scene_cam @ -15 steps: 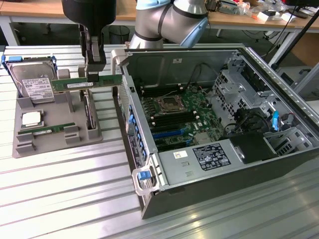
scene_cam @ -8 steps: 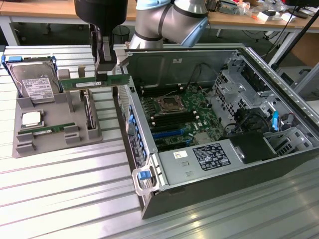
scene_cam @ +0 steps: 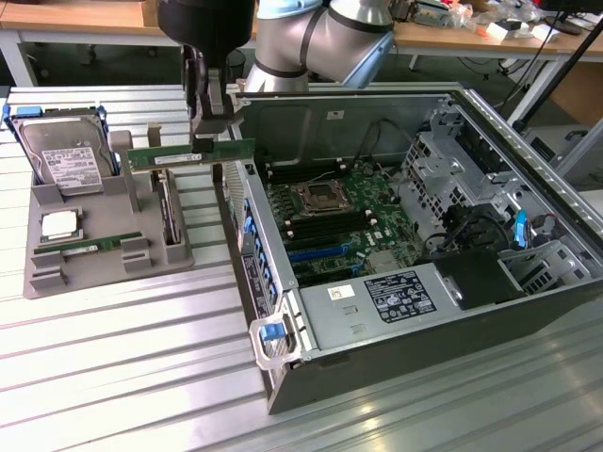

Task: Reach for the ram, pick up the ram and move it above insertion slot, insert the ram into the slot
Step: 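Pick up the ram and move it above insertion slot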

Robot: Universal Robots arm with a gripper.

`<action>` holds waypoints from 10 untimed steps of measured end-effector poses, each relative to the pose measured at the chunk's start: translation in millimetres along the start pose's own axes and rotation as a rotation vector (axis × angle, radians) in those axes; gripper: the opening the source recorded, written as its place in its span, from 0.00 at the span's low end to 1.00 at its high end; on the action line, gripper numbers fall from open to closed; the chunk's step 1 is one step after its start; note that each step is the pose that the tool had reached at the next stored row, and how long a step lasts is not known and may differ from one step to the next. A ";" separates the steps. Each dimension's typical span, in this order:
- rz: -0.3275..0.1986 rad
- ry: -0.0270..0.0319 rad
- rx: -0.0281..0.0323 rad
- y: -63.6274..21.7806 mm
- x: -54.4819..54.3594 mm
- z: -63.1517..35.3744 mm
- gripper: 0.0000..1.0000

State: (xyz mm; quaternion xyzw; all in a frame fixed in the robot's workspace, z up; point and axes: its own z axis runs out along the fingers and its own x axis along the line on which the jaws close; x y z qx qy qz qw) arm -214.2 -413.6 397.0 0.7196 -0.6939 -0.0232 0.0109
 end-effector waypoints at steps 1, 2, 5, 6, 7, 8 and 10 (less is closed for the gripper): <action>0.000 0.0000 0.0000 -0.8 0.0 0.0 0.12; 0.000 0.0000 0.0000 -2.2 0.1 -0.1 0.12; 0.000 0.0000 0.0000 -7.4 0.3 -0.3 0.12; 0.000 0.0000 0.0000 -8.3 0.3 -0.4 0.12; 0.000 0.0000 0.0000 -8.9 0.3 -0.4 0.12; 0.000 0.0000 0.0000 -10.0 0.4 -0.4 0.12; 0.000 0.0000 0.0000 -13.3 0.5 -0.6 0.12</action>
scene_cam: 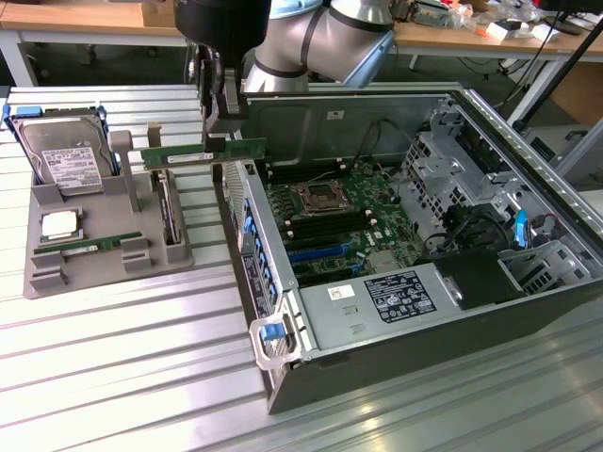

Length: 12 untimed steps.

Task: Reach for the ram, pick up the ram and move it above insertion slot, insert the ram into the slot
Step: 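Pick up the ram and move it above insertion slot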

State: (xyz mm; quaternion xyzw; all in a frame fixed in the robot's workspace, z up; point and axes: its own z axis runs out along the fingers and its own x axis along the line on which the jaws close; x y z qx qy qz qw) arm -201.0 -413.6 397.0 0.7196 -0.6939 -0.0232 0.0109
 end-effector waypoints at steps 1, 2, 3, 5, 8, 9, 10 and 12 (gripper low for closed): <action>0.000 0.0001 0.0000 -1.7 0.1 -0.1 0.12; 0.000 0.0001 0.0000 -2.4 0.1 -0.1 0.12; 0.000 0.0000 0.0000 -3.8 0.1 -0.2 0.12; 0.000 0.0000 0.0000 -7.5 0.3 -0.4 0.12; 0.000 0.0001 0.0000 -14.5 0.5 -0.7 0.12; 0.000 0.0001 0.0000 -16.5 0.6 -0.8 0.12; 0.000 0.0001 0.0000 -17.9 0.7 -0.9 0.12; 0.000 0.0000 0.0000 -23.0 0.8 -1.1 0.12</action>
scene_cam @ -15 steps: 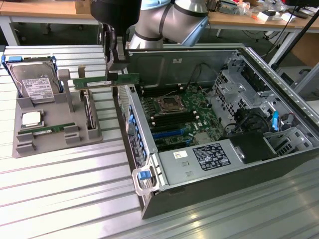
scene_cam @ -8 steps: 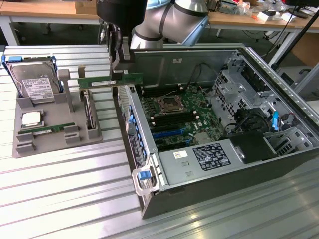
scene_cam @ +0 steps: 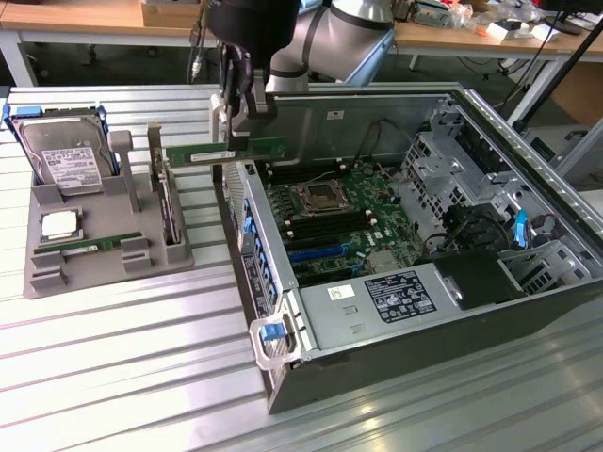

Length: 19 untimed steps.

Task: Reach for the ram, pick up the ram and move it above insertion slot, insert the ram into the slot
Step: 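Pick up the ram and move it above insertion slot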

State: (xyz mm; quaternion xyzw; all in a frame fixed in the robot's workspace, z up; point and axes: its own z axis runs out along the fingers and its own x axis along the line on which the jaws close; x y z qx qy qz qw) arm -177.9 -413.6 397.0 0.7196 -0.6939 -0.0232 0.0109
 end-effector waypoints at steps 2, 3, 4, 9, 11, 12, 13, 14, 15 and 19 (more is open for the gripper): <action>0.000 0.0001 -0.0001 -3.2 0.1 -0.2 0.12; 0.000 0.0001 -0.0001 -5.0 0.2 -0.3 0.12; 0.000 0.0000 0.0000 -6.7 0.2 -0.3 0.12; 0.000 0.0000 0.0000 -14.8 0.5 -0.7 0.12; 0.000 0.0000 0.0000 -17.2 0.6 -0.8 0.12; 0.000 0.0001 -0.0001 -18.4 0.7 -0.9 0.12; 0.000 0.0000 0.0000 -20.3 0.7 -1.0 0.12; 0.000 0.0000 0.0000 -21.7 0.8 -1.1 0.12; 0.000 0.0000 0.0000 -22.9 0.8 -1.1 0.12; 0.000 0.0001 0.0000 -28.5 1.0 -1.4 0.12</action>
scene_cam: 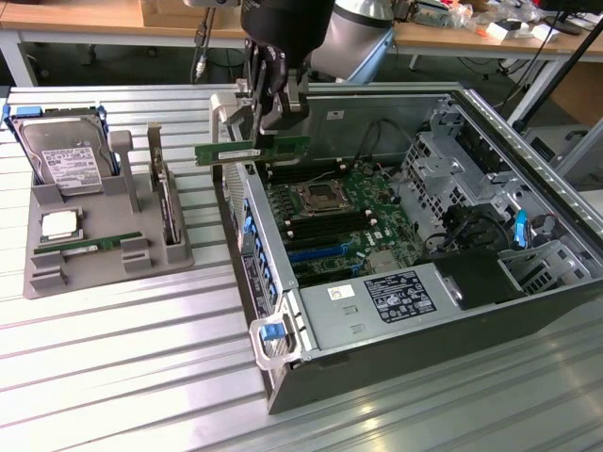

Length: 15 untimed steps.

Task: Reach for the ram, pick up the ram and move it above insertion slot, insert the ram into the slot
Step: 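Pick up the ram and move it above insertion slot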

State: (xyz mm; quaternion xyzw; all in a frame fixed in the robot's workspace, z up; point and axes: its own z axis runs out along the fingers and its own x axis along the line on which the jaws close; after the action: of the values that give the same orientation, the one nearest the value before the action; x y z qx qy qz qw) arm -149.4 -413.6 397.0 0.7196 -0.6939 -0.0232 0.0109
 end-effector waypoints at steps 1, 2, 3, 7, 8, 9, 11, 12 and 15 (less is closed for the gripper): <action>0.000 0.0000 0.0000 -1.5 0.0 -0.1 0.12; 0.000 0.0000 0.0000 -2.2 0.1 -0.1 0.12; 0.000 0.0000 0.0000 -2.8 0.1 -0.1 0.12; 0.000 0.0001 -0.0001 -8.6 0.3 -0.4 0.12; 0.000 0.0001 0.0000 -10.3 0.4 -0.5 0.12; 0.000 0.0001 0.0000 -11.8 0.4 -0.6 0.12; 0.000 0.0002 0.0000 -15.1 0.5 -0.8 0.12; 0.000 0.0001 0.0000 -16.4 0.6 -0.8 0.12; 0.000 0.0001 -0.0001 -21.0 0.8 -1.0 0.12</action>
State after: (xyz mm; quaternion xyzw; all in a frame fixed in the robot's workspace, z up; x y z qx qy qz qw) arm -128.4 -413.6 397.0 0.7196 -0.6939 -0.0232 0.0110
